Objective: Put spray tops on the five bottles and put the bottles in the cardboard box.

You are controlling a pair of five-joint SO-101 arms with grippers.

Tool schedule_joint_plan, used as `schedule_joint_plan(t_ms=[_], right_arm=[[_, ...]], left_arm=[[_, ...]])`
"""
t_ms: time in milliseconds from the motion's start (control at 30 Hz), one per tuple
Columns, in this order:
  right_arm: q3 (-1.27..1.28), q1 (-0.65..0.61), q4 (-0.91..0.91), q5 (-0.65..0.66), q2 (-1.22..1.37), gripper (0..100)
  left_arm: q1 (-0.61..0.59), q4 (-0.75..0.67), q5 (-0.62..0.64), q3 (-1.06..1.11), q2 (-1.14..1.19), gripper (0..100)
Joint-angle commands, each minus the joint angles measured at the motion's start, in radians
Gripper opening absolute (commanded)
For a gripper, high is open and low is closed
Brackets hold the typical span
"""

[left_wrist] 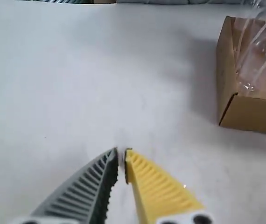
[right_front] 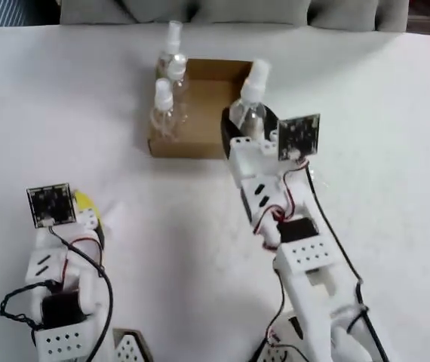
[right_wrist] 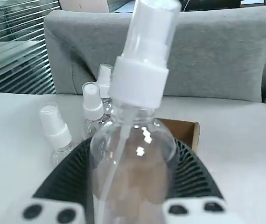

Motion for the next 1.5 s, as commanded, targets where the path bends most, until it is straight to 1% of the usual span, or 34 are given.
schedule_joint_plan(t_ms=[0, 133, 300, 400, 500, 933, 1467], right_arm=[[-0.061, 0.007, -0.11, 0.063, 0.05, 1.6], [-0.069, 0.031, -0.243, 0.068, 0.156, 1.6], [-0.072, 0.033, -0.44, 0.074, 0.317, 1.6], [-0.121, 0.031, -0.545, 0.072, 0.432, 1.6], [-0.216, 0.033, -0.595, 0.069, 0.555, 1.6], [-0.658, 0.033, -0.615, 0.068, 0.987, 1.6], [-1.077, 0.091, -0.615, 0.066, 1.356, 1.6]], left_arm=[[0.01, 0.006, -0.011, 0.0, -0.004, 4], [0.007, 0.006, -0.011, 0.0, -0.004, 4], [0.008, 0.006, -0.011, 0.0, -0.004, 4], [0.008, 0.006, -0.011, 0.0, -0.004, 4], [0.008, 0.006, -0.011, 0.0, -0.004, 4], [0.008, 0.006, -0.011, 0.0, -0.002, 4], [0.01, 0.006, -0.011, 0.0, -0.002, 4]])
